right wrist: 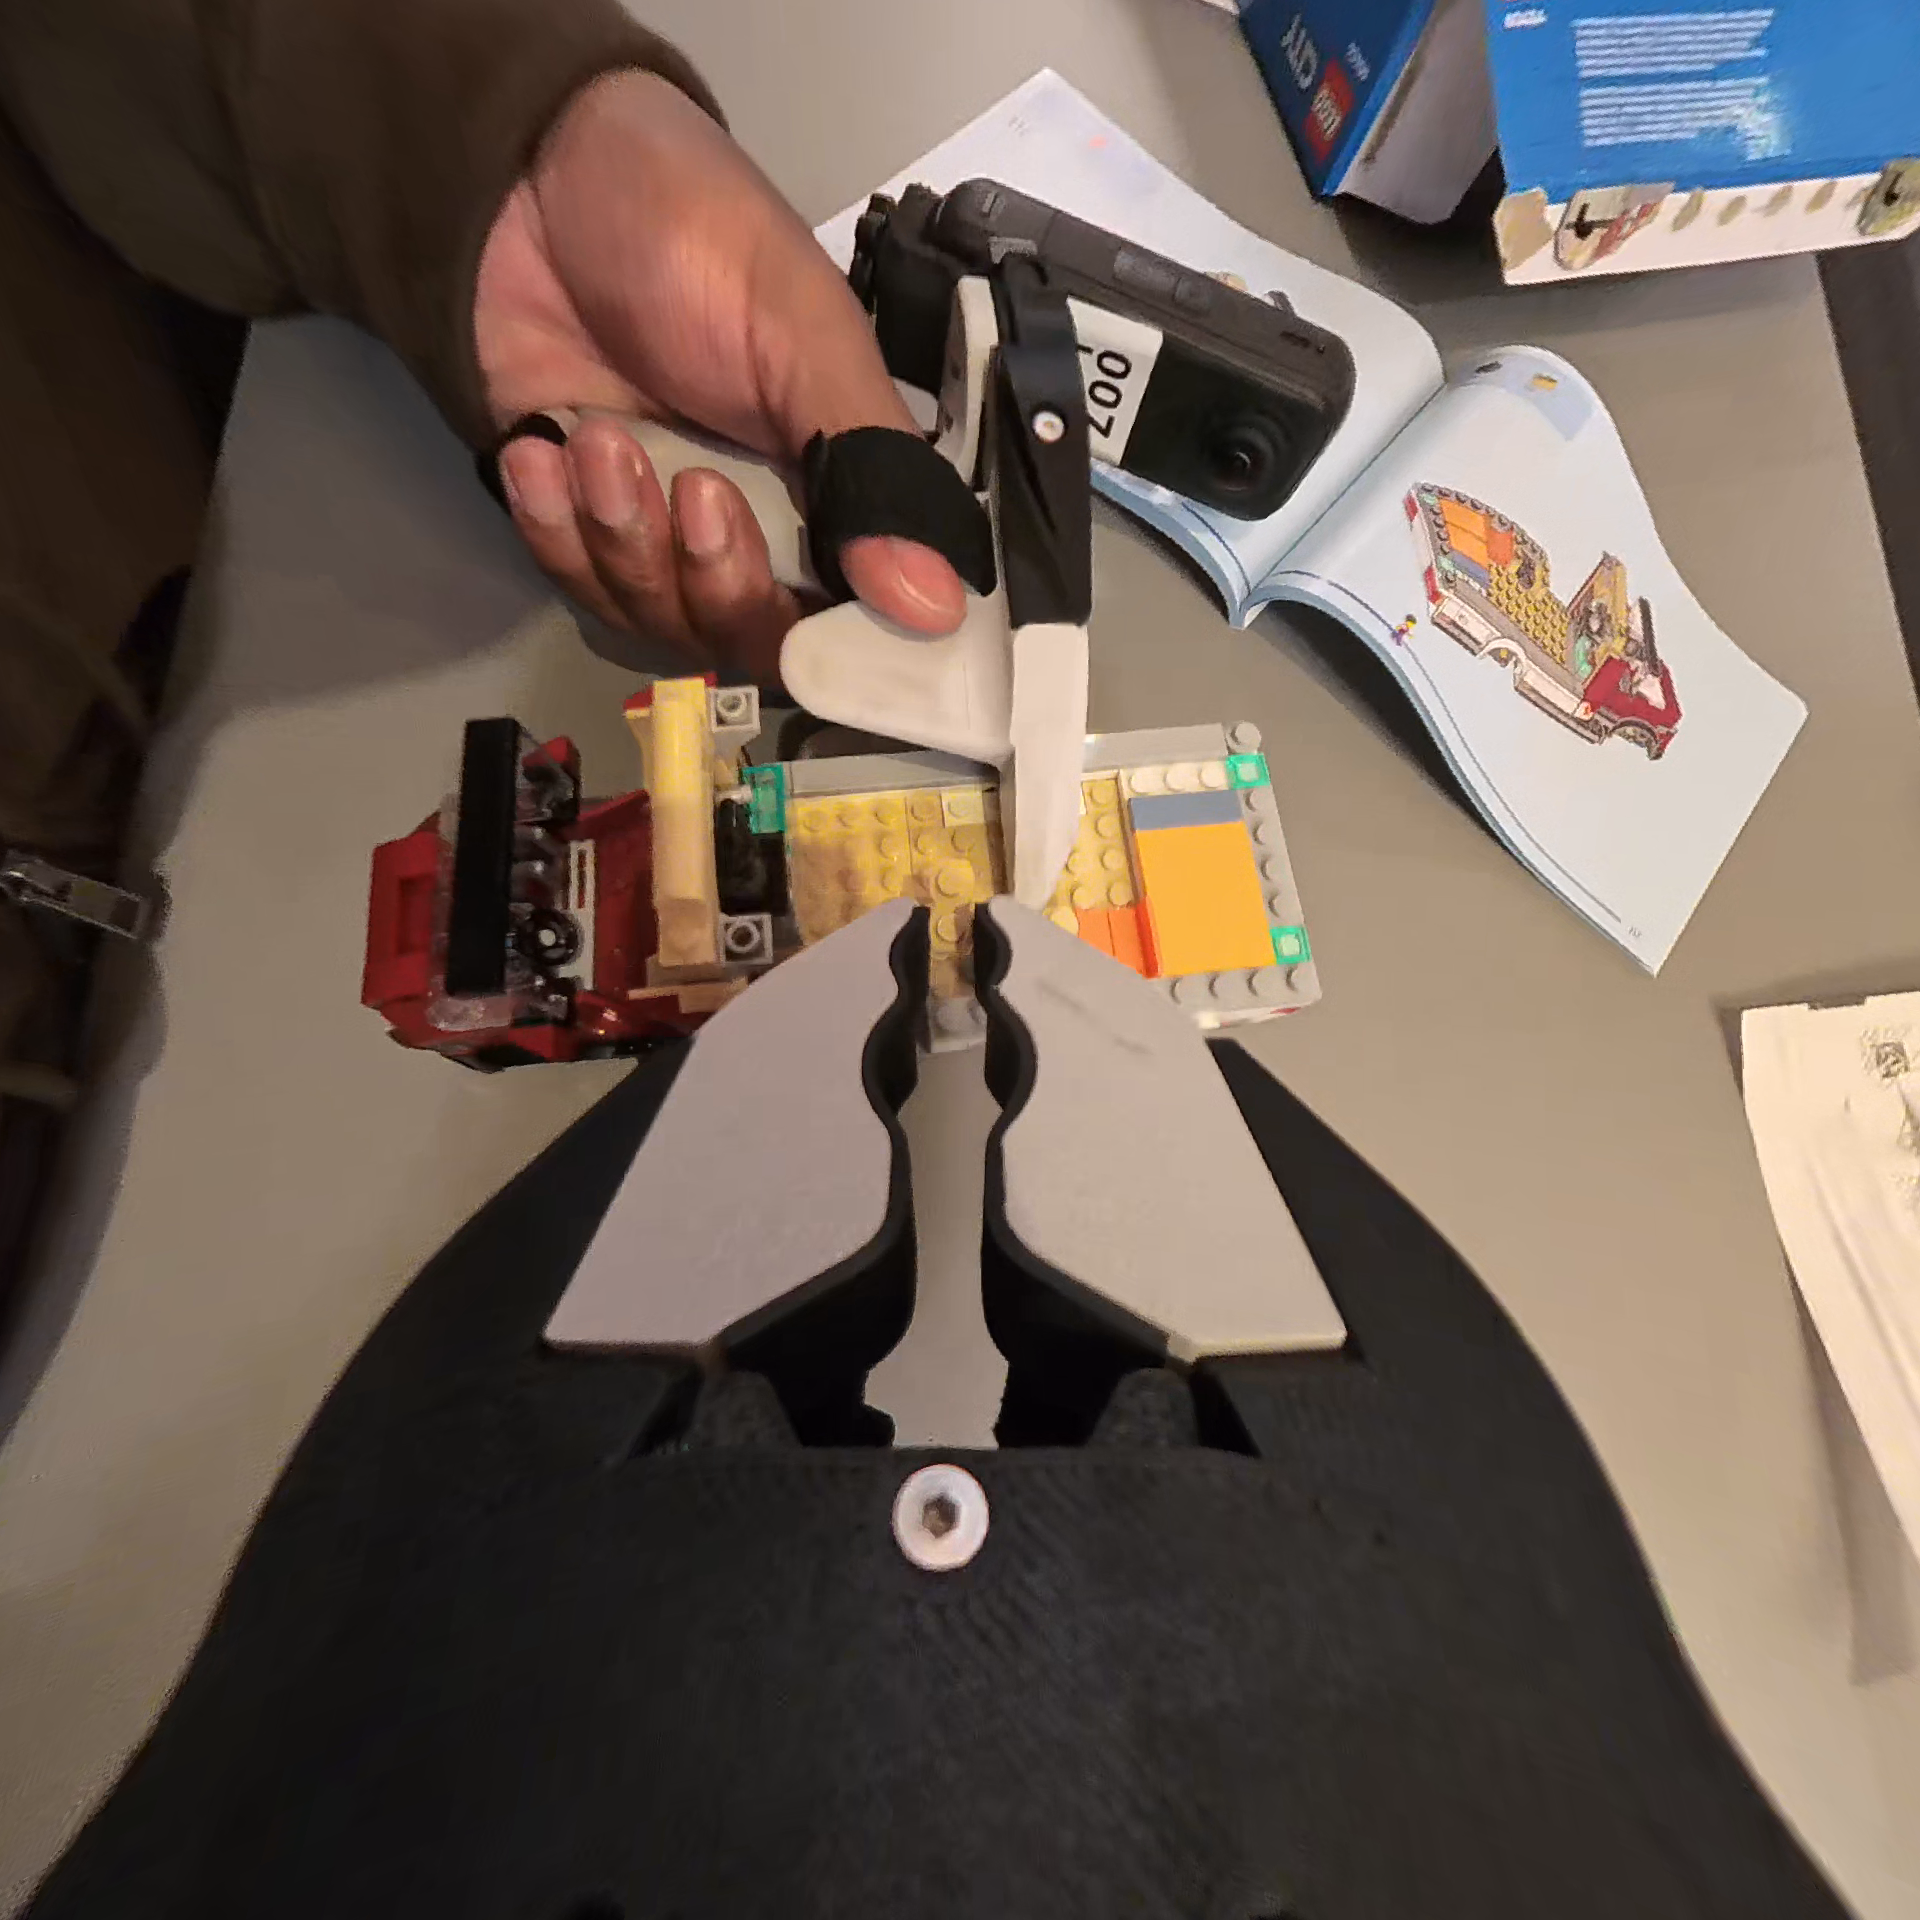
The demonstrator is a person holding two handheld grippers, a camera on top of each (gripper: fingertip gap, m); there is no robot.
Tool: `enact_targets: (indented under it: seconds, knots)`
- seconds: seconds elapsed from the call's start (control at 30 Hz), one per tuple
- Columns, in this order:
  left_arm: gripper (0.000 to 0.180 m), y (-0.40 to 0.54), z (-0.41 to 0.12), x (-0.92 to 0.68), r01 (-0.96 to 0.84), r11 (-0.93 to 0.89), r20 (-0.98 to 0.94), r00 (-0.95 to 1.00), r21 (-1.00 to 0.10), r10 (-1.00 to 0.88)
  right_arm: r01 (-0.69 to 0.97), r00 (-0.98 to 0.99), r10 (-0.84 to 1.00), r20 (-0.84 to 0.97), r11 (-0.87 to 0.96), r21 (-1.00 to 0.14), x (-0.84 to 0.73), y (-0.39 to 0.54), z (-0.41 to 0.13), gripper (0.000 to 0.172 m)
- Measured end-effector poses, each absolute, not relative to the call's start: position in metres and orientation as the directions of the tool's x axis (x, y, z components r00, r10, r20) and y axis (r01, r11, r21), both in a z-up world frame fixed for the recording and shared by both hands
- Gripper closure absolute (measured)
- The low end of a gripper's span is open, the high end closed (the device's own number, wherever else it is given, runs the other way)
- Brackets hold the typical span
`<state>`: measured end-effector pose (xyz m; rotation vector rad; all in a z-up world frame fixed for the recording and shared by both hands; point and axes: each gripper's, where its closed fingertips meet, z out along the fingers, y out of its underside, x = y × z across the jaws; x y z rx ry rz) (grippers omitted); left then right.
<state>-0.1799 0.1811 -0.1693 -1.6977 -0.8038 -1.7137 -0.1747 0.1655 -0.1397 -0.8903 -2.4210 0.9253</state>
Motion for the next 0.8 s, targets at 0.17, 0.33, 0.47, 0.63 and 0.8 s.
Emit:
enact_targets:
  seconds: [0.17, 0.33, 0.47, 0.63, 0.8]
  knots:
    - [0.150, 0.180, -0.165, -0.176, 0.763, -0.646, 1.000, -0.009, 0.004, -0.005, 0.427, -0.723, 0.681, 0.112, 0.569, -0.702, -0.174, 0.160, -0.139, 0.164]
    - [0.150, 0.179, -0.166, -0.177, 0.768, -0.640, 1.000, -0.007, 0.006, 0.000, 0.450, -0.721, 0.687, 0.086, 0.559, -0.697, -0.171, 0.159, -0.141, 0.164]
    - [0.149, 0.179, -0.168, -0.179, 0.774, -0.634, 1.000, -0.009, 0.009, 0.004, 0.450, -0.725, 0.683, 0.089, 0.567, -0.690, -0.172, 0.158, -0.143, 0.164]
    - [0.147, 0.181, -0.171, -0.181, 0.781, -0.625, 1.000, 0.020, -0.013, 0.004, 0.449, -0.728, 0.678, 0.105, 0.587, -0.674, -0.174, 0.157, -0.147, 0.164]
    - [0.148, 0.181, -0.172, -0.180, 0.785, -0.619, 1.000, 0.026, -0.013, 0.011, 0.456, -0.727, 0.678, 0.107, 0.593, -0.664, -0.173, 0.155, -0.153, 0.164]
